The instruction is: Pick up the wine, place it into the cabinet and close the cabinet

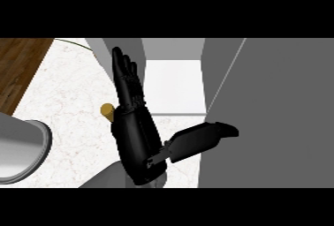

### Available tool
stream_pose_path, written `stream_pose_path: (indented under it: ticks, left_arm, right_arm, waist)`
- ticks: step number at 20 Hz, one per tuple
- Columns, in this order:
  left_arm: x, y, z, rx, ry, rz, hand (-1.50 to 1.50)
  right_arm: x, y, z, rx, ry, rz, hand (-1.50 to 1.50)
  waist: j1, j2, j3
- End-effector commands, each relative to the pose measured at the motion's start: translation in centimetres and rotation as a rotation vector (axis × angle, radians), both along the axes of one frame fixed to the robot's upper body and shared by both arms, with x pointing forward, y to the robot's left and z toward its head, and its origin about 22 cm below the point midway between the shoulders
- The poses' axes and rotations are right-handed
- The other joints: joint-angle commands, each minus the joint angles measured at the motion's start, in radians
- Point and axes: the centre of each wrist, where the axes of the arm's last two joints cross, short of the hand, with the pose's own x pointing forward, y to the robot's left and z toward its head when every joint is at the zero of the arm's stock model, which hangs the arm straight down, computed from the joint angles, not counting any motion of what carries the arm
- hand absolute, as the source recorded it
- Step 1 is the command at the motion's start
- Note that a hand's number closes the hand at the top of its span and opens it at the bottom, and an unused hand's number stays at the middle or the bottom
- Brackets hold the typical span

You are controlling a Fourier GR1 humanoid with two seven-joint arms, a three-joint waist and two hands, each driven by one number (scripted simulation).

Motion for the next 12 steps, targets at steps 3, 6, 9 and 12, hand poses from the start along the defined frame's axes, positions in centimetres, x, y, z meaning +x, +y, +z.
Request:
stream_pose_path:
  ticks: [3,6,9,12]
  left_arm:
    - [-0.2,1.9,-0.1,-0.022,0.0,0.09,-1.5]
    - [-0.9,3.2,-0.9,-0.018,0.034,0.161,-1.5]
    - [-2.1,3.8,-2.8,-0.028,0.035,0.197,-1.5]
    - [-1.5,6.5,-3.2,-0.039,0.06,0.246,-1.5]
  right_arm:
    - [-3.3,-1.0,1.4,0.018,-0.041,0.003,-1.5]
    - [-1.9,-0.9,1.0,0.021,-0.047,0.018,-1.5]
    - [-2.2,-0.1,1.5,0.028,-0.05,0.02,-1.5]
    - [-2.5,-0.3,2.2,0.015,-0.036,0.01,-1.5]
  waist:
    - [-0.005,0.003,0.001]
    - [0.002,0.001,0.002]
    - [-0.001,0.004,0.001]
    - [-0.004,0.005,0.0]
